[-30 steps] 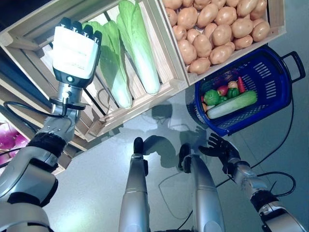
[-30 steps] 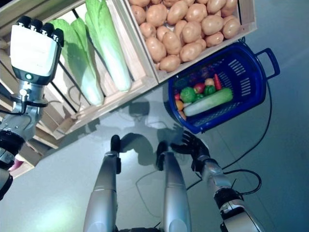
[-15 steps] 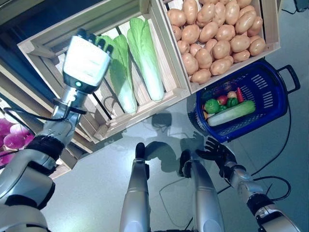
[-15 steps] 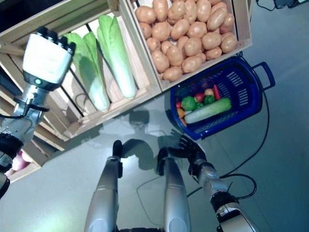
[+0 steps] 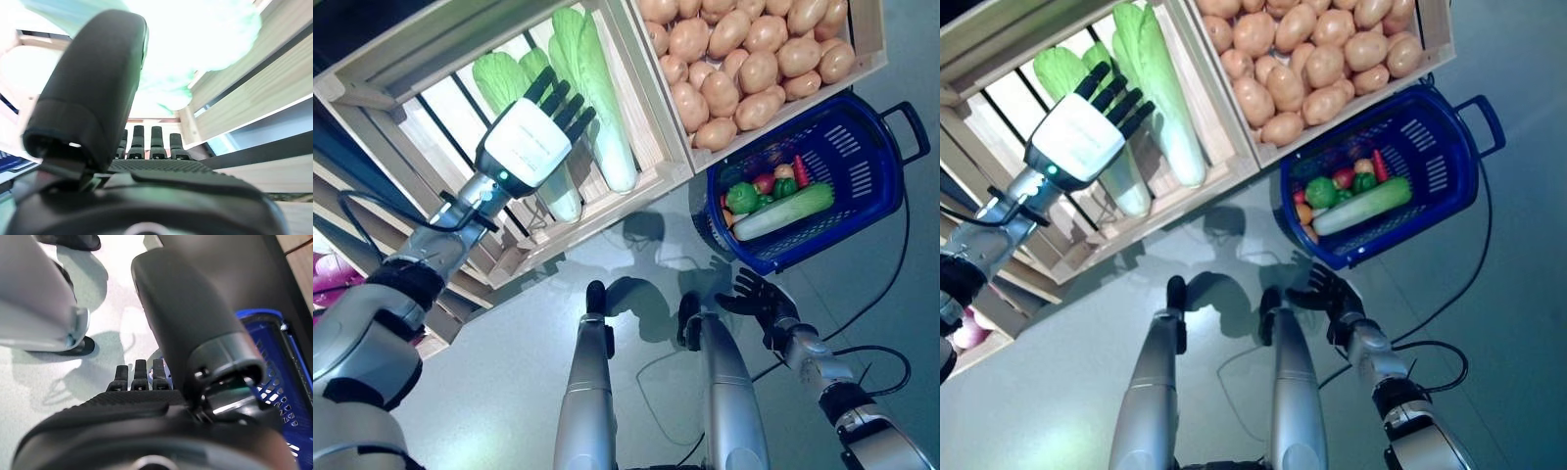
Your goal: Put vegetables into the basket
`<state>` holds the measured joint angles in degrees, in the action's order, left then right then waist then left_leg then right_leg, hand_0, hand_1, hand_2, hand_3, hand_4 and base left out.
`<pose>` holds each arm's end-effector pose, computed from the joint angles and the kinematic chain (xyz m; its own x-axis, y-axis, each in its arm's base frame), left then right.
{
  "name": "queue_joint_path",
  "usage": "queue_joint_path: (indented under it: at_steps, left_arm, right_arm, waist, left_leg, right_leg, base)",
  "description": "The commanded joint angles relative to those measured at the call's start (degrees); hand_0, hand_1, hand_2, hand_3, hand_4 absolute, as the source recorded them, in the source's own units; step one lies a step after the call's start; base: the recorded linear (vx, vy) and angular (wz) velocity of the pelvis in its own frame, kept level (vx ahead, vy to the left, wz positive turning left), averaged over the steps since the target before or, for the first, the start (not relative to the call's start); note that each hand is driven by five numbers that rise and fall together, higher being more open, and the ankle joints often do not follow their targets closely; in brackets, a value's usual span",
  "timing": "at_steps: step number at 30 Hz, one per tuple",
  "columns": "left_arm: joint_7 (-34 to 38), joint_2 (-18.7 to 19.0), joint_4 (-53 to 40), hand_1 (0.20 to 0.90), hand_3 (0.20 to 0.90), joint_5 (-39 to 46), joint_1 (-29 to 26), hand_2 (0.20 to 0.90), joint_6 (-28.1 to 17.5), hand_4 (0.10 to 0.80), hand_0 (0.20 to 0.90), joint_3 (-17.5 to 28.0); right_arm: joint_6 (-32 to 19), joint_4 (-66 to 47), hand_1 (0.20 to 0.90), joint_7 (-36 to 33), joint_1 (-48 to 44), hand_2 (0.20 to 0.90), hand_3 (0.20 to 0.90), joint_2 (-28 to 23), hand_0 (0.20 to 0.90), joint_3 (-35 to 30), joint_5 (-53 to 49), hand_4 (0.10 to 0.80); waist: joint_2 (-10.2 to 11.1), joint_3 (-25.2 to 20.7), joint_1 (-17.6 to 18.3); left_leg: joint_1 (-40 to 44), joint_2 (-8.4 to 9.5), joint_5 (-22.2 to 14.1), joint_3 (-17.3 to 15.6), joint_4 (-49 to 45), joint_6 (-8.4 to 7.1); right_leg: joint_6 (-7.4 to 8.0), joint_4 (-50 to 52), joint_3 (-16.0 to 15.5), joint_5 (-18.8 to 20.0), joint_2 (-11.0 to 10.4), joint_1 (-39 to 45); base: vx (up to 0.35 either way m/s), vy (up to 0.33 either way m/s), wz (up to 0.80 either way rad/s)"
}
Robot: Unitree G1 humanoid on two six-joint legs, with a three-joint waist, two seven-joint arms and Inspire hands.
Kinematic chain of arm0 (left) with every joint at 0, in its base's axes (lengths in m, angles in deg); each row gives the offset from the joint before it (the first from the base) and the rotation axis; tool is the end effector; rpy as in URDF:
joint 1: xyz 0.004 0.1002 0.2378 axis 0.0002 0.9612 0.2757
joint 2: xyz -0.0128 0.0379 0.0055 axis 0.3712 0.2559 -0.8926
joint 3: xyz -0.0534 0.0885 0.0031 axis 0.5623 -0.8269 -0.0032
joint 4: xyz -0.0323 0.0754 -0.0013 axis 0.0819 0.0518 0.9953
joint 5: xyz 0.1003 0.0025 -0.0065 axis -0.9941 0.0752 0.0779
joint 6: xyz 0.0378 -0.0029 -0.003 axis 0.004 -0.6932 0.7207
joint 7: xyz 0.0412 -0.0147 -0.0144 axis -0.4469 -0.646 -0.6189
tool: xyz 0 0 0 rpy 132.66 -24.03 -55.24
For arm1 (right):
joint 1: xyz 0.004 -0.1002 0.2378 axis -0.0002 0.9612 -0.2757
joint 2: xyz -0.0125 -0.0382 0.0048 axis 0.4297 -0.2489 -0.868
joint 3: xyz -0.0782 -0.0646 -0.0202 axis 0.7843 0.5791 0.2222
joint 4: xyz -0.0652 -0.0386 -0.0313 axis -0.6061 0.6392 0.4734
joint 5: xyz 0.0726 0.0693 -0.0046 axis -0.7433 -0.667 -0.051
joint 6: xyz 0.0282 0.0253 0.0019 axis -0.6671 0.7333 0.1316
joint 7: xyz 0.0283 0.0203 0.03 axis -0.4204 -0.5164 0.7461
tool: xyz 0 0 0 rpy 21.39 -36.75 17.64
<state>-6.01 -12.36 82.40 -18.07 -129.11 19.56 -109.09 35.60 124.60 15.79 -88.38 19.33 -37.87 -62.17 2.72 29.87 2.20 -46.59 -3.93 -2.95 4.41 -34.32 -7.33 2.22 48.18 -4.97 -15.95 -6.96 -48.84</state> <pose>0.3303 0.2809 0.2070 0.6947 -0.5817 0.4232 -0.7190 -0.5431 0.4337 0.2603 -0.2304 0.0105 0.9253 -0.0171 -0.3788 0.0584 0.9935 0.0978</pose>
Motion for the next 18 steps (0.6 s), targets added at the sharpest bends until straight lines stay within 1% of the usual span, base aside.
queue_joint_path:
  at_steps: [1,4,10,14,18]
  left_arm:
    - [0.6,2.7,0.7,0.900,0.900,0.3,-6.3,0.900,0.9,0.800,0.900,4.2]
    - [-0.3,3.3,1.7,0.900,0.900,1.0,-7.0,0.900,1.0,0.800,0.900,3.4]
    - [-0.9,4.2,3.2,0.900,0.900,0.7,-7.0,0.900,0.8,0.800,0.900,3.4]
    - [-3.0,5.4,3.1,0.900,0.900,0.1,-6.1,0.900,1.0,0.800,0.900,3.8]
    - [-5.7,5.7,3.0,0.900,0.900,-0.6,-5.2,0.900,2.1,0.800,0.900,3.7]
  right_arm:
    - [-1.9,-0.9,0.900,0.4,0.7,0.900,0.900,-5.2,0.900,-2.3,-2.1,0.800]
    - [-2.0,-0.7,0.900,0.4,0.7,0.900,0.900,-5.8,0.900,-2.3,-2.4,0.800]
    - [-2.6,-0.3,0.900,0.8,0.7,0.900,0.900,-6.1,0.900,-2.8,-2.8,0.800]
    - [-2.8,-0.8,0.900,0.6,1.2,0.900,0.900,-6.3,0.900,-3.2,-3.0,0.800]
    - [-2.8,-0.7,0.900,0.6,0.7,0.900,0.900,-6.8,0.900,-3.2,-3.2,0.800]
  waist:
    - [-3.0,-0.1,1.3]
    - [-3.1,-0.1,1.3]
    - [-3.1,-0.1,1.3]
    - [-3.6,-0.1,1.1]
    - [-4.0,-0.1,0.9]
  left_leg:
    - [0.7,3.62,-2.8,-7.7,-1.7,8.25]
    - [0.6,3.48,-2.3,-7.7,-1.1,8.11]
    - [0.4,3.48,-1.8,-7.6,-0.7,7.93]
    - [0.2,3.59,-1.7,-7.6,-0.4,7.73]
    - [-0.6,3.54,-1.5,-7.8,-0.4,7.67]
  right_leg:
    - [-2.33,-7.9,-0.5,8.4,1.8,2.9]
    - [-2.28,-8.5,-0.6,8.7,1.8,2.9]
    - [-2.18,-9.2,-0.6,9.1,1.7,2.8]
    - [-2.00,-9.5,-0.7,9.3,1.4,2.7]
    - [-2.12,-9.6,-0.8,9.3,1.1,2.1]
  base:
    - [0.000,0.000,0.00]
    - [0.000,0.000,0.00]
    - [-0.003,0.000,0.01]
    - [0.000,0.000,0.00]
    - [0.000,0.000,0.00]
